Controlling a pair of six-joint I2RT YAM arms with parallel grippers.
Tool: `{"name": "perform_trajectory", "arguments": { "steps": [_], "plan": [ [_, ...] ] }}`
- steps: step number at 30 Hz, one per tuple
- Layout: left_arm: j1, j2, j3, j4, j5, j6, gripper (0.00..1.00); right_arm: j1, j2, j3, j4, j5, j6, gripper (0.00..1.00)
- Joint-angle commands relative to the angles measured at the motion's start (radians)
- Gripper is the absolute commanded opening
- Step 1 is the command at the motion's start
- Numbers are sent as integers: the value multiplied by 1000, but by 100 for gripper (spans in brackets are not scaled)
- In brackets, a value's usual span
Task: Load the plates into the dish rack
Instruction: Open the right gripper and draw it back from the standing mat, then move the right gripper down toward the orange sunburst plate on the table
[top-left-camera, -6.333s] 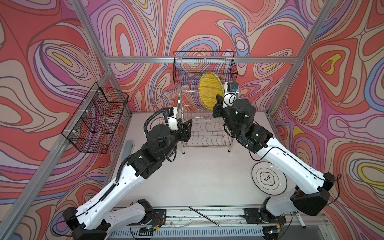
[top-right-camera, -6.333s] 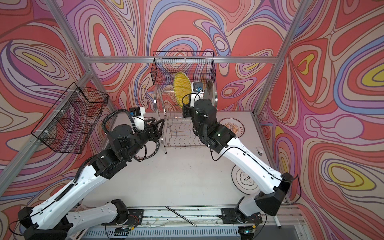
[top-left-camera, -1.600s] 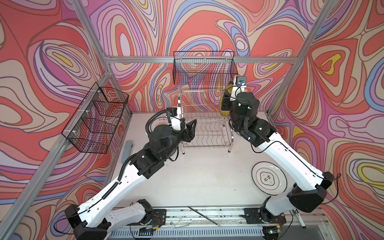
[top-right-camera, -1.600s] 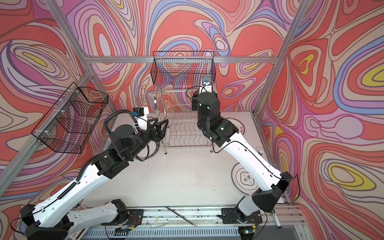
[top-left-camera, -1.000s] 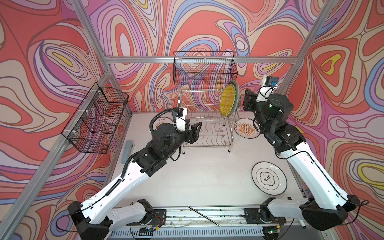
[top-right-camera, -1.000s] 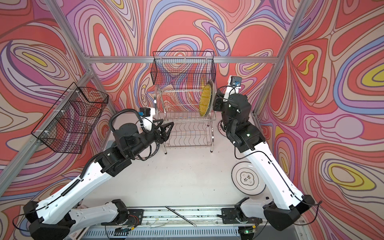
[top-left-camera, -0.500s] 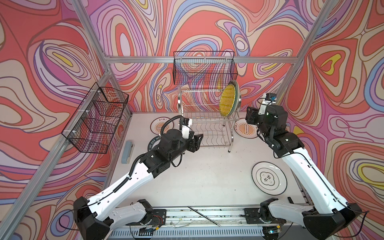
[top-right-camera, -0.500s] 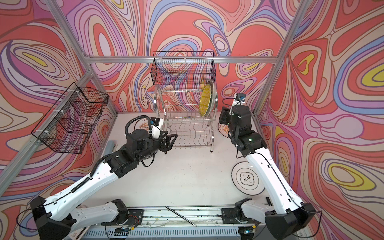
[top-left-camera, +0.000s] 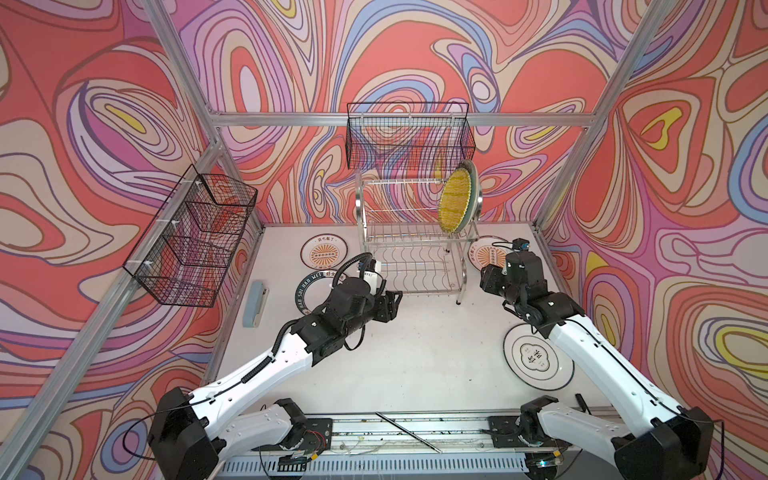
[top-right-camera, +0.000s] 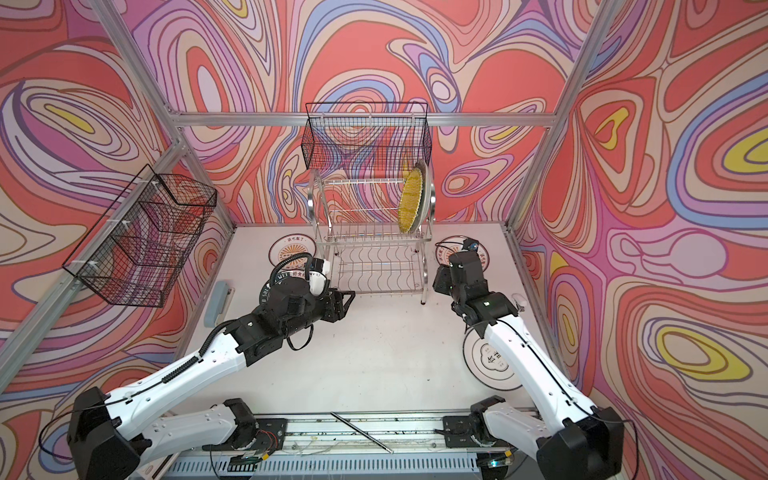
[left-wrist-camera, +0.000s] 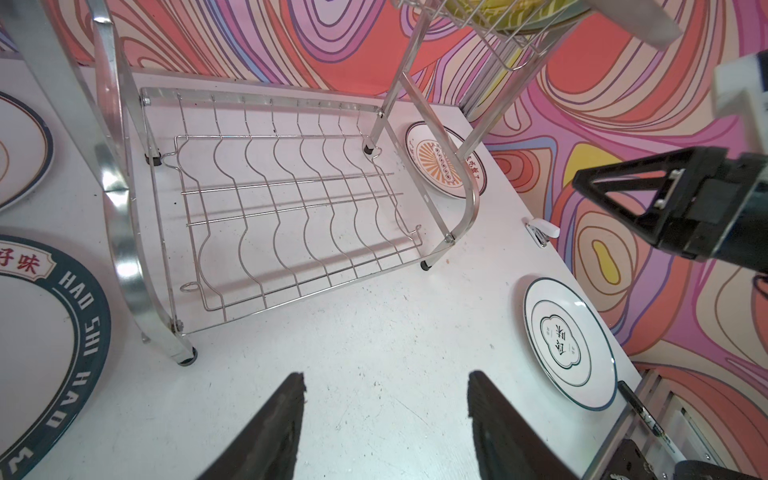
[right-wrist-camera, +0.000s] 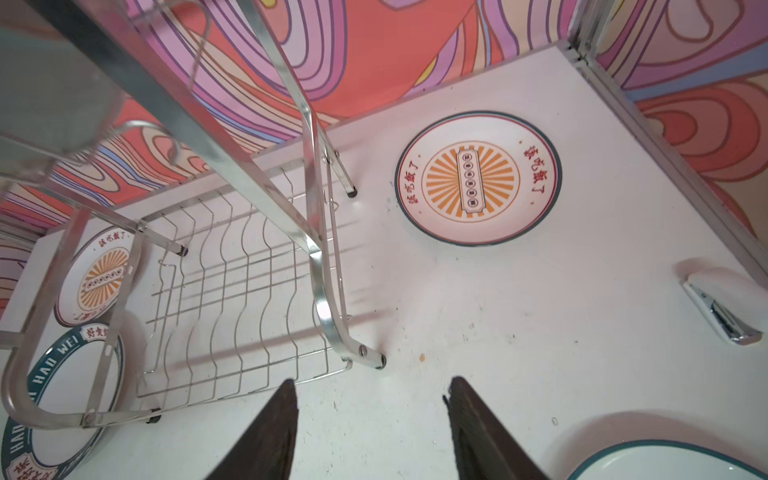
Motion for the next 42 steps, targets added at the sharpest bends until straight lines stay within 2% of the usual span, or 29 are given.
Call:
{"name": "perform_trajectory", "arguments": {
  "steps": [1, 6, 13, 16, 23, 33, 42],
  "plan": [
    [-7, 12, 11, 32, 11, -27, 65, -14, 12, -30, 25, -20, 45, 59],
    [-7, 12, 5, 33, 13, -35, 65, -81, 24, -88, 68, -83, 67, 59],
    [-8, 11, 10, 19, 15, -33, 65, -251, 73, -161, 174, -243, 87, 59],
    [-9, 19, 12, 22, 41, -25, 65, -331, 111, -183, 237, -315, 98, 58],
    [-8, 51, 46, -13, 96, -8, 65, -461, 219, -179, 336, -399, 102, 58],
    [-10, 42, 62, -37, 102, 1, 65, -616, 467, -53, 401, -522, 85, 58],
    [-10, 33, 62, -36, 106, -4, 64, -648, 732, 122, 432, -615, 99, 57]
  ]
}}
